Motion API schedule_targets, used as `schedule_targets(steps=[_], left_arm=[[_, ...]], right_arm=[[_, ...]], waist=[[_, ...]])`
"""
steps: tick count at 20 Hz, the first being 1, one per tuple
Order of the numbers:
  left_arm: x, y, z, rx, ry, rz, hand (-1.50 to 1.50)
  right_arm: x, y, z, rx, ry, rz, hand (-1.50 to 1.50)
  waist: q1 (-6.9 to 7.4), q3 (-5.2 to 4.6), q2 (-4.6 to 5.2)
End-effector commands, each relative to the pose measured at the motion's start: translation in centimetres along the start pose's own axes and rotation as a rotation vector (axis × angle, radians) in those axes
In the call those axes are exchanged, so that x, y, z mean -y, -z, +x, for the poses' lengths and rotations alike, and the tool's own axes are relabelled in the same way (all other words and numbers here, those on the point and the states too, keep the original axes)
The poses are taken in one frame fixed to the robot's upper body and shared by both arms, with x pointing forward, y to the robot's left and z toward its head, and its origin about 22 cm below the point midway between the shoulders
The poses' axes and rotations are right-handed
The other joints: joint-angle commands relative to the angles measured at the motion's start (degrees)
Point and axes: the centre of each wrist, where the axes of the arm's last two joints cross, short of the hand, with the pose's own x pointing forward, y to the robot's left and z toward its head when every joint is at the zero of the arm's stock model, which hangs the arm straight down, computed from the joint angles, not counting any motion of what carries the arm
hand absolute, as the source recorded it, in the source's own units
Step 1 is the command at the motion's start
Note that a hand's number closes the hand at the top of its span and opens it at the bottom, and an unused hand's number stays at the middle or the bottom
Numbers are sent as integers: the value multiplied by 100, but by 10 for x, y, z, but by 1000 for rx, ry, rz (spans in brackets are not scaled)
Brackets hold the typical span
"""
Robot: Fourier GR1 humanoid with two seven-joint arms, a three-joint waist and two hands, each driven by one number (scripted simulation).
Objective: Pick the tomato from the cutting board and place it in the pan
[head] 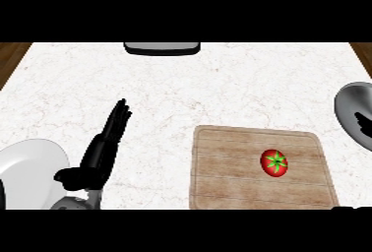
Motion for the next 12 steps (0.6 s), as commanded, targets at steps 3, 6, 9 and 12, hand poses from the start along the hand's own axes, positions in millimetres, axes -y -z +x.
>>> schedule_targets(steps=[3, 6, 9, 12], left_arm=[[6, 6, 11, 1, -12, -10, 0], [5, -6, -1, -6, -8, -28, 0], [1, 12, -9, -17, 3, -7, 0], [-3, 3, 2, 2, 21, -1, 0]], right_arm=[[-9, 25, 12, -148, -238, 207, -150], [-50, 31, 21, -151, -315, 292, -150], [-67, 46, 23, -172, -395, 318, -150], [-82, 47, 32, -205, -400, 371, -150]], waist=[[101, 4, 13], [99, 3, 11], [15, 4, 19], [-28, 7, -9]])
